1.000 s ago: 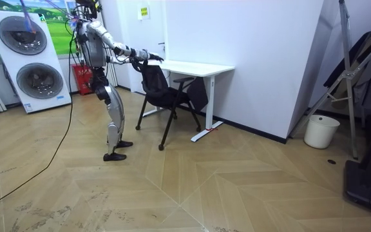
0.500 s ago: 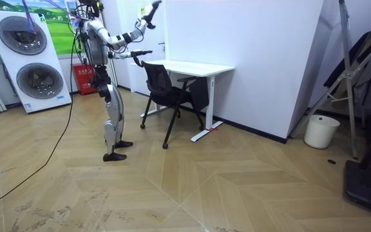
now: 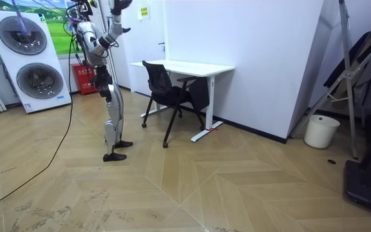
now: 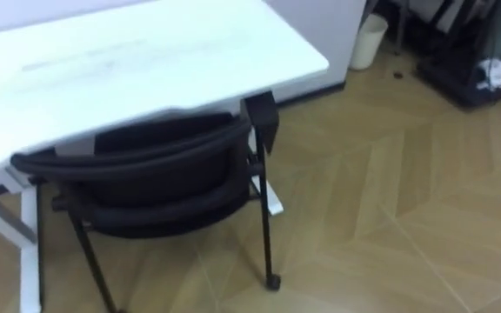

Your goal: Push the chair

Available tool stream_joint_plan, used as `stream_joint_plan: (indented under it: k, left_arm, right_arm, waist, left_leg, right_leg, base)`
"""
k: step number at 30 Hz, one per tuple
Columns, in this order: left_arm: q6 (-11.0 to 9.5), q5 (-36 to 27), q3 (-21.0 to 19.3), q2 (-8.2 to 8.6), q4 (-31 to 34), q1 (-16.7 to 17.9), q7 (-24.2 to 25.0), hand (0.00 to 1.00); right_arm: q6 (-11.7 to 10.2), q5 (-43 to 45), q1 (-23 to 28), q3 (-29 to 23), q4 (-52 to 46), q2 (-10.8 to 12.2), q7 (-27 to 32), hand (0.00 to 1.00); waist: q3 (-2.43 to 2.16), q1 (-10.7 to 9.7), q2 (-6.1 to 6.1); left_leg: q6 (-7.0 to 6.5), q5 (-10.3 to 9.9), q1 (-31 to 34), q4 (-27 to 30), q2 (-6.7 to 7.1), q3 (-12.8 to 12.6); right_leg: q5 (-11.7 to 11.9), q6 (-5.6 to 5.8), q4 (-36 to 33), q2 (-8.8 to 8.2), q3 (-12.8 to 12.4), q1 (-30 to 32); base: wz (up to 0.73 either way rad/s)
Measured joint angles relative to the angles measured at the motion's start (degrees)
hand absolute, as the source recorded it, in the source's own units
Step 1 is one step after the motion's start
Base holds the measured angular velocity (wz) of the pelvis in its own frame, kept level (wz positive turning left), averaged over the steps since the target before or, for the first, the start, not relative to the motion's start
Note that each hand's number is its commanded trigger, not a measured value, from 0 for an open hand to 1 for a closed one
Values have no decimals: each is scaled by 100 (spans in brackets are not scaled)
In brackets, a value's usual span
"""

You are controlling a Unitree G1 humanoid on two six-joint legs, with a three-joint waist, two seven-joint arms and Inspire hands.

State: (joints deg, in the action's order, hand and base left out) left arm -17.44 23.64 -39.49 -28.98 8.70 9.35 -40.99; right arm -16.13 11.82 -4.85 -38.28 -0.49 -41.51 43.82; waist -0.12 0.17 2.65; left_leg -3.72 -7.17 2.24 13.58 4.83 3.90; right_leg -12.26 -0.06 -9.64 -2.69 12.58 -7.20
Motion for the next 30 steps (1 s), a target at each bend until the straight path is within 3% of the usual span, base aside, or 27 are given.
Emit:
stream_joint_plan:
  k: [4, 8, 10, 11, 13, 15, 16, 18, 21, 25, 27, 30]
  left_arm:
    - [51, -1029, -218, 174, -125, 419, -572, 0]
    - [129, -2021, -423, 556, -376, 913, -1182, 0]
    - [134, -2624, -420, 611, -801, 1116, -1396, 0]
    - [209, -3070, -419, 674, -1156, 1188, -1475, 0]
    - [308, -3642, -393, 988, -1577, 1328, -1580, 0]
    - [399, -4370, -237, 1436, -2397, 1468, -1574, 0]
    - [435, -4508, -208, 1543, -2646, 1487, -1547, 0]
    - [522, -4948, -141, 1941, -3709, 1619, -1271, 0]
    - [589, -5322, -39, 2332, -4649, 1890, -832, 0]
    - [593, -5319, 395, 2376, -6069, 1954, -36, 0]
    - [711, -5280, 846, 2407, -6801, 1949, 557, 0]
    - [938, -5026, 1459, 2405, -7329, 1837, 1354, 0]
  right_arm:
    - [2, -1022, 591, -323, 65, 26, 440, 0]
    - [71, -2064, 1303, -634, 151, 238, 721, 0]
    - [71, -2732, 1473, -706, 432, 373, 863, 0]
    - [136, -3182, 1646, -801, 683, 522, 870, 0]
    - [248, -3873, 2053, -897, 923, 876, 868, 0]
    - [363, -4792, 2630, -895, 1343, 1564, 738, 0]
    - [399, -5009, 2724, -895, 1538, 1733, 668, 0]
    - [561, -5586, 2989, -864, 2512, 2373, 307, 0]
    - [631, -5915, 3040, -724, 3718, 2862, -142, 0]
    - [631, -5909, 2999, -17, 5394, 3141, -972, 0]
    - [778, -5874, 2824, 470, 6250, 3203, -1522, 0]
    - [909, -5637, 2548, 1159, 6996, 3260, -2216, 0]
  waist:
    - [43, 11, 6]
    - [17, 29, 2]
    - [-2, 58, -37]
    - [-42, 95, -56]
    - [-51, 191, -80]
    - [-50, 326, -124]
    - [-47, 325, -158]
    - [-60, 386, -190]
    - [-58, 359, -300]
    - [-79, 256, -263]
    - [-61, 164, -265]
    - [-57, 26, -232]
  left_leg:
    - [1, -16, 46, 5, 2, 0]
    - [-9, -21, 204, 20, 62, 21]
    - [-26, -36, 204, 12, 66, 26]
    - [-29, -55, 229, 14, 67, 25]
    - [-38, -82, 218, -12, 71, 27]
    - [-53, -100, 185, -76, 76, 38]
    - [-59, -105, 186, -78, 77, 49]
    - [-77, -130, 153, -78, 65, 57]
    - [-86, -235, 108, 19, 96, 115]
    - [-47, -245, 88, 39, 109, 98]
    - [-44, -251, 73, 114, 95, 30]
    - [-41, -255, 63, 139, 80, 9]
  right_leg:
    - [-11, 2, 8, 16, -48, 40]
    - [1, -9, -10, 11, -60, 178]
    - [10, -12, -11, 6, -64, 183]
    - [15, -17, -23, 7, -77, 216]
    - [16, -18, -62, -5, -80, 235]
    - [10, -6, -117, -22, -70, 195]
    - [8, -3, -116, -26, -63, 194]
    - [-8, 23, -107, -52, -81, 179]
    - [-68, 70, -110, -70, -126, 87]
    - [-156, 64, -103, -125, -158, 20]
    - [-232, 61, -114, -148, -147, 21]
    - [-236, 61, -115, -141, -145, 4]
  base:
    - [-1]
    - [3]
    - [2]
    - [0]
    - [-4]
    - [0]
    - [9]
    - [8]
    - [-4]
    - [2]
    - [-3]
    - [-6]
